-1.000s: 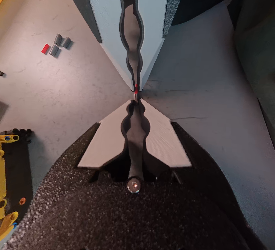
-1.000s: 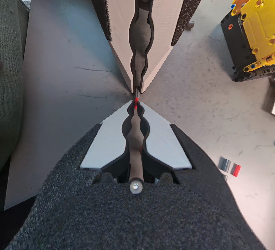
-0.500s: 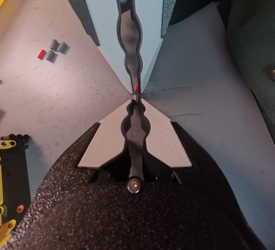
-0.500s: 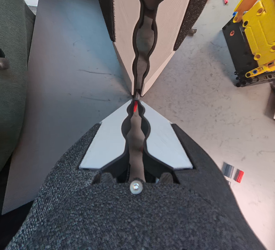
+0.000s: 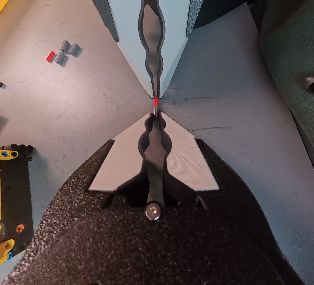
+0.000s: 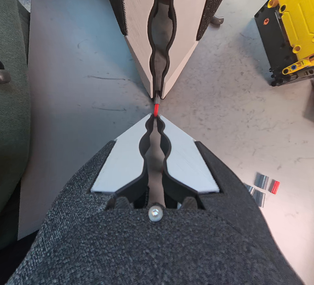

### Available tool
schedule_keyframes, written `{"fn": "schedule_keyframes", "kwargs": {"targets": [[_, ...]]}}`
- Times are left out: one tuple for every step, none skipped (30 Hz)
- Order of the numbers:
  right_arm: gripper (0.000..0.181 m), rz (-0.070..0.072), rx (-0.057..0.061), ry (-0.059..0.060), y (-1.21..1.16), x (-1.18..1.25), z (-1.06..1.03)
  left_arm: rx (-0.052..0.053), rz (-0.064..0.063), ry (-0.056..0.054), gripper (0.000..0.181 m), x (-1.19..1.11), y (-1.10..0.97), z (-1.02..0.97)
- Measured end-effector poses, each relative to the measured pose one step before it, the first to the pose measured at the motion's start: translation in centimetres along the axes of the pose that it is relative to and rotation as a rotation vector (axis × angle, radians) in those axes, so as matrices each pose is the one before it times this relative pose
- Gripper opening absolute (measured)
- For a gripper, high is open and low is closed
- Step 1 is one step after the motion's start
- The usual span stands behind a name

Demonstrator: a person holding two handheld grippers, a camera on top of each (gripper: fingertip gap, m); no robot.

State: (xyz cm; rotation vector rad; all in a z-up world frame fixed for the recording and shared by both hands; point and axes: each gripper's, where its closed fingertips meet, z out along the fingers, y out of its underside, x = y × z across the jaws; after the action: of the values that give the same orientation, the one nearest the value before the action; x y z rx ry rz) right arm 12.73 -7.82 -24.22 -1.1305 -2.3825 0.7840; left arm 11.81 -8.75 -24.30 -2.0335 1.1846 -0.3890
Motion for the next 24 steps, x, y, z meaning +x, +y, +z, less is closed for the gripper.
{"fn": "schedule_keyframes", "kwargs": {"targets": [[0.002, -0.0061, -0.0008, -0.0051, -0.028, -0.020, 0.015, -0.0005, 0.0009, 0.0016, 0.005, 0.030, 0.003, -0.002], [0.001, -0.0073, -0.0001, -0.0049, -0.028, -0.006, 0.012, -0.0006, 0.0021, 0.0021, 0.005, 0.035, 0.006, 0.010], [0.001, -0.0101, 0.0001, -0.0026, -0.046, -0.011, 0.005, -0.0020, 0.0038, 0.0013, 0.005, 0.023, 0.008, -0.012], [0.000, -0.0107, -0.0033, -0.0020, -0.031, -0.011, 0.018, -0.0049, 0.0064, -0.0002, 0.004, 0.019, -0.003, 0.001], [0.000, -0.0131, -0.0047, -0.0003, -0.030, 0.002, 0.005, -0.0071, 0.0105, -0.0021, 0.004, 0.019, -0.002, 0.007], [0.000, -0.0083, -0.0023, -0.0030, -0.024, -0.009, 0.012, -0.0072, 0.0089, -0.0004, 0.004, 0.025, -0.002, -0.005], [0.000, -0.0022, 0.0027, -0.0042, -0.072, 0.013, 0.029, -0.0033, 0.0056, 0.0074, 0.004, 0.125, -0.037, 0.021], [0.000, 0.0015, -0.0026, -0.0070, 0.009, -0.012, 0.005, -0.0007, 0.0066, 0.0056, 0.004, 0.097, -0.041, 0.020], [0.000, -0.0029, -0.0051, -0.0094, 0.032, -0.048, -0.022, -0.0009, 0.0099, -0.0013, 0.004, 0.009, -0.030, 0.020], [0.000, -0.0103, -0.0068, -0.0067, -0.001, -0.005, 0.004, -0.0022, 0.0058, -0.0023, 0.004, 0.004, -0.025, 0.011], [0.000, -0.0083, -0.0045, -0.0063, -0.044, 0.001, 0.029, -0.0022, 0.0027, -0.0010, 0.004, -0.001, -0.006, 0.001], [0.000, 0.0034, -0.0008, -0.0119, -0.059, -0.036, 0.030, 0.0008, 0.0001, -0.0010, 0.004, -0.010, -0.041, 0.020], [0.000, 0.0165, 0.0132, -0.0208, -0.275, -0.240, 0.149, 0.0027, -0.0047, -0.0017, 0.004, 0.027, -0.087, 0.050], [0.000, 0.0035, 0.0027, 0.0002, -0.127, -0.041, 0.087, -0.0061, -0.0041, -0.0053, 0.004, 0.034, -0.026, 0.024], [0.000, 0.0050, -0.0060, 0.0069, -0.001, 0.023, -0.005, -0.0092, -0.0038, -0.0088, 0.004, 0.011, 0.010, 0.003], [0.000, 0.0045, -0.0027, 0.0108, 0.004, 0.010, 0.009, -0.0032, -0.0054, -0.0086, 0.004, 0.009, -0.015, 0.003], [0.000, 0.0126, 0.0061, 0.0069, -0.017, 0.011, 0.015, 0.0024, -0.0065, -0.0055, 0.004, 0.007, -0.005, -0.004], [0.000, 0.0187, 0.0109, 0.0016, -0.038, 0.015, 0.010, 0.0049, -0.0063, -0.0008, 0.004, 0.021, -0.009, 0.007], [0.000, 0.0116, 0.0075, 0.0022, -0.028, 0.027, 0.023, 0.0037, -0.0038, 0.0034, 0.004, 0.005, -0.010, 0.012], [0.000, 0.0010, 0.0026, 0.0052, -0.034, 0.010, 0.011, 0.0001, 0.0012, 0.0028, 0.003, 0.013, -0.007, 0.009], [0.000, 0.0009, 0.0008, 0.0053, -0.012, 0.015, 0.028, -0.0026, 0.0049, -0.0003, 0.003, 0.000, -0.007, 0.003], [0.000, 0.0044, 0.0030, 0.0042, -0.013, 0.017, 0.009, -0.0016, 0.0033, -0.0019, 0.003, 0.002, 0.005, 0.010], [0.000, 0.0073, 0.0073, 0.0067, -0.016, 0.023, 0.017, 0.0006, -0.0009, -0.0022, 0.004, -0.001, -0.003, 0.008], [0.000, 0.0091, 0.0087, 0.0079, -0.008, 0.011, 0.001, 0.0009, -0.0022, -0.0024, 0.004, 0.004, 0.010, -0.006]]}}
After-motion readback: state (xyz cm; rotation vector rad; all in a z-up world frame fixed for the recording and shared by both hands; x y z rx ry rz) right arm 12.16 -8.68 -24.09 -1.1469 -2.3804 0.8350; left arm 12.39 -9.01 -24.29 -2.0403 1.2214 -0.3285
